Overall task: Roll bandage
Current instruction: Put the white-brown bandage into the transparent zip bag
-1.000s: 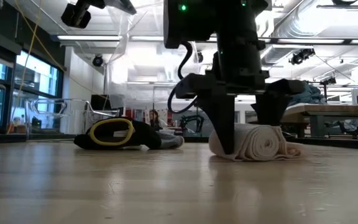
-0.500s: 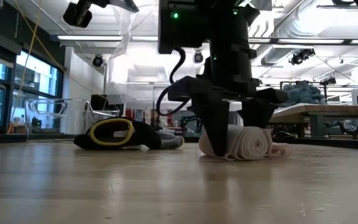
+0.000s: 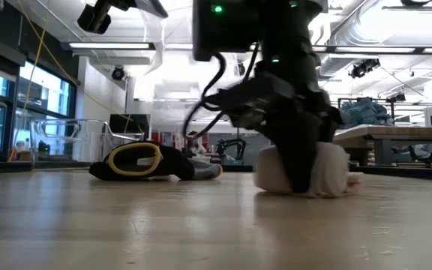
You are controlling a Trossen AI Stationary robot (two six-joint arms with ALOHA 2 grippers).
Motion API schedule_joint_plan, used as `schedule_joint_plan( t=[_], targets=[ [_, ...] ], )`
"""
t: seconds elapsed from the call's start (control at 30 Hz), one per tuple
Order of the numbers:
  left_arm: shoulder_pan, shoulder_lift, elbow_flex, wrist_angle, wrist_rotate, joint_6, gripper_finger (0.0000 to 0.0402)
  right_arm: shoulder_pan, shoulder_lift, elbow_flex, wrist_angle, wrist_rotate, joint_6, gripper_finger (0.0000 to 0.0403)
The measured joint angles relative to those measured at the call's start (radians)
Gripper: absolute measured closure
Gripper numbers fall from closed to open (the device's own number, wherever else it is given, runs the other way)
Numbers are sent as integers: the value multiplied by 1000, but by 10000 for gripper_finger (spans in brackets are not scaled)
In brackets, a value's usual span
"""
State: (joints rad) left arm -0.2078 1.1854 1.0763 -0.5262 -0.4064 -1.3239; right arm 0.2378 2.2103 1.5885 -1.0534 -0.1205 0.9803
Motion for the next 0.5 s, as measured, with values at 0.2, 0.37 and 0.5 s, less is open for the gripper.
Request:
schedule_joint_plan(
  t=[0.2,0.37,0.5],
  targets=[
    [19,0,0,0,-8,0,401,4,-136,-10,-117,148,-42,337],
    [28,0,0,0,-22,0,401,11,-286,-6,-162,202,-14,337],
    [33,0,0,0,-22,0,401,15,-444,-4,-174,252,48,337]
  ],
)
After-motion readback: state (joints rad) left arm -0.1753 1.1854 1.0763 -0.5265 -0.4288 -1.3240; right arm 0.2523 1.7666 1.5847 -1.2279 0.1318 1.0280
